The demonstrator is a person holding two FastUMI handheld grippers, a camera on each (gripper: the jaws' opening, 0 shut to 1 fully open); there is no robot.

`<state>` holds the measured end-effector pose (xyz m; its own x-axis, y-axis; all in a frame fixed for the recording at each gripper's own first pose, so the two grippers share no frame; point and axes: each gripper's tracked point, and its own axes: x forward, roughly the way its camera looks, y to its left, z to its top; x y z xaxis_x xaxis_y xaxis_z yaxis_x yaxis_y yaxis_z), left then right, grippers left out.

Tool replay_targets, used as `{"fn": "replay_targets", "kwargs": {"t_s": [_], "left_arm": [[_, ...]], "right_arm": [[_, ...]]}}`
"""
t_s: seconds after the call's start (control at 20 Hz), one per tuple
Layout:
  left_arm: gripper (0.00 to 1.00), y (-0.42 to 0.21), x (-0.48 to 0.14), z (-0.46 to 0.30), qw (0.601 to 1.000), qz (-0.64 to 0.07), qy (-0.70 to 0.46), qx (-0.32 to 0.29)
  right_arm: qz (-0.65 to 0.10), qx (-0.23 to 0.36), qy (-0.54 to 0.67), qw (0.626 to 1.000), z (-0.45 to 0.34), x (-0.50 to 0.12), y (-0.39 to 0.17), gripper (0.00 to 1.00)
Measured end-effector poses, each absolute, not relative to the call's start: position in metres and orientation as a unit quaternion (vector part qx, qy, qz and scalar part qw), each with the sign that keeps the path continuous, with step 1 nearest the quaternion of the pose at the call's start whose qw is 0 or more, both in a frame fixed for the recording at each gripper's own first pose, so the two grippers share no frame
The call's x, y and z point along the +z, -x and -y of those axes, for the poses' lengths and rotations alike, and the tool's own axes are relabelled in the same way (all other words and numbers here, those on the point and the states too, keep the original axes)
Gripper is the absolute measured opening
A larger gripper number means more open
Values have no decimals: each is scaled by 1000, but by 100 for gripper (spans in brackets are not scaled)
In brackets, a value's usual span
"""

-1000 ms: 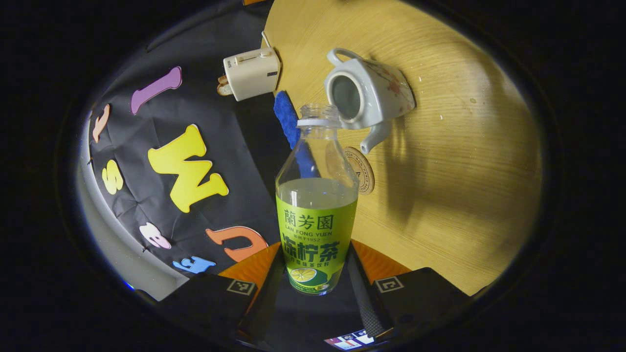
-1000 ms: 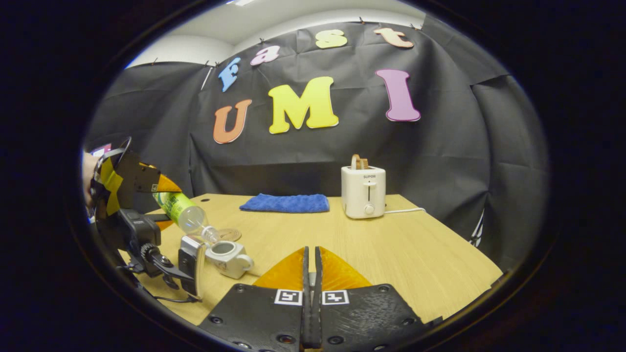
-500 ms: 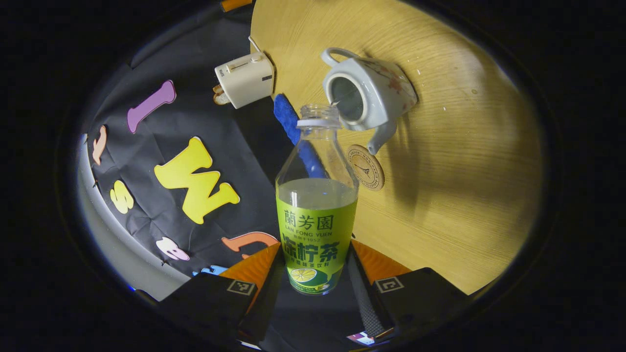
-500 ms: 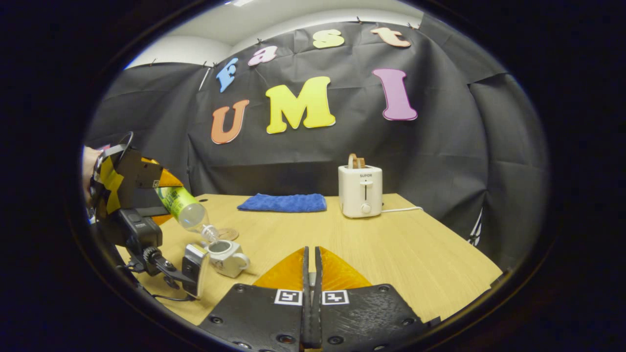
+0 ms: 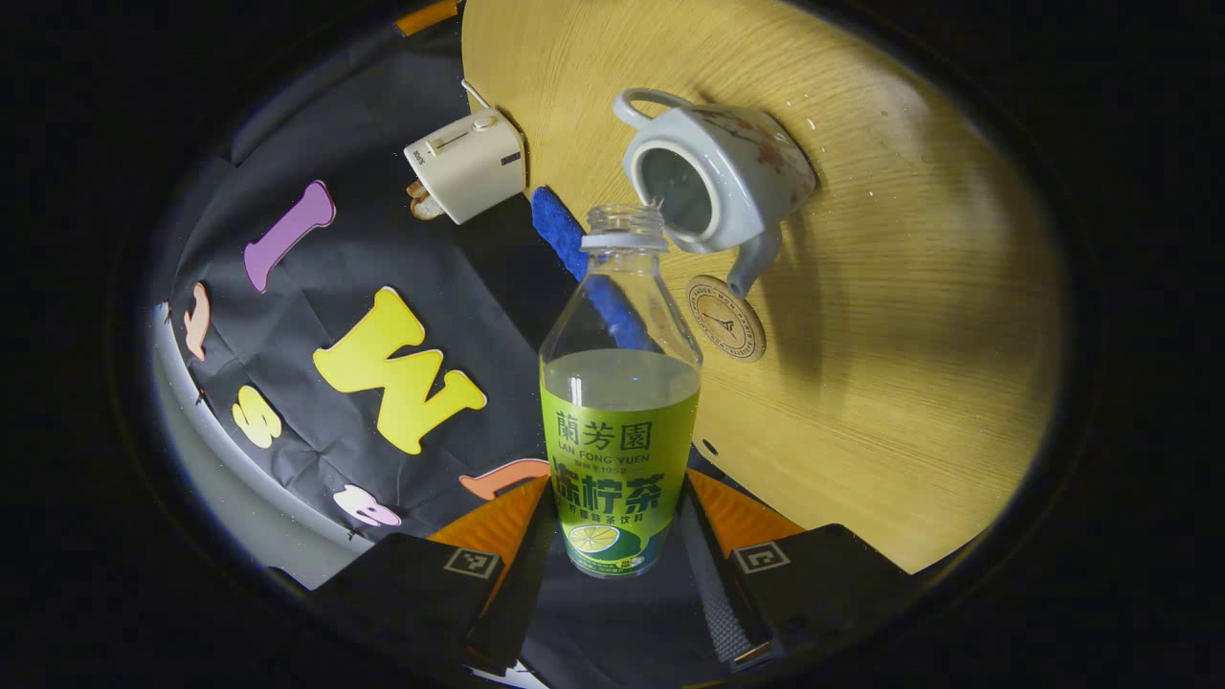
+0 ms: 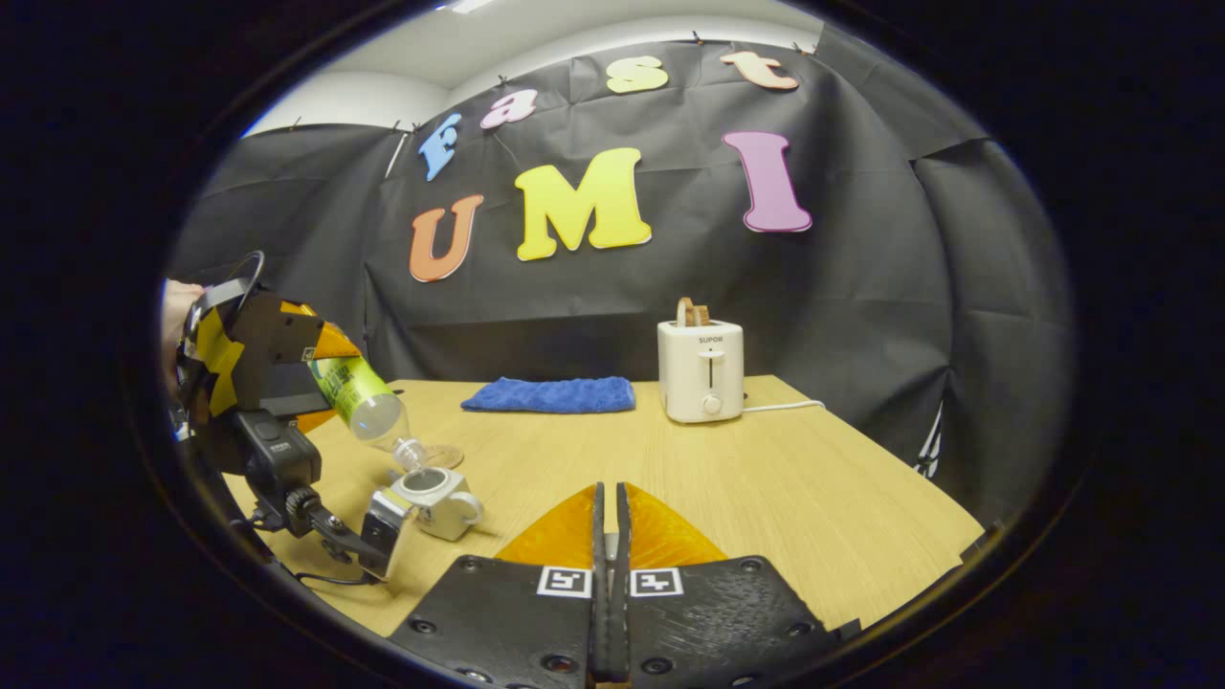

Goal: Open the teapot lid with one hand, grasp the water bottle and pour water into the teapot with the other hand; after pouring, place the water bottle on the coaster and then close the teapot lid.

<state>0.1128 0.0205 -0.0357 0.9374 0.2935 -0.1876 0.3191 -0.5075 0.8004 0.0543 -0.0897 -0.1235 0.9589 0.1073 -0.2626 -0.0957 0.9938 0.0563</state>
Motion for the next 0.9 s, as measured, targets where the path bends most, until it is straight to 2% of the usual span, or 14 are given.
{"fn": "replay_targets", "kwargs": {"t_s": [0.4, 0.45, 0.5, 0.9], "left_arm": [[74, -112, -36, -19, 446, -181, -877, -13], [71, -113, -36, -18, 445, -181, -877, -12], [74, -113, -34, -17, 445, -180, -877, -13], [74, -113, -33, -18, 442, -181, -879, -12]], "right_arm": [[-132, 49, -23, 990, 93, -123, -53, 0], [-131, 48, -23, 990, 93, -123, -53, 0], [-131, 47, -23, 990, 93, -123, -53, 0], [-129, 45, -22, 990, 95, -121, -52, 0]]}}
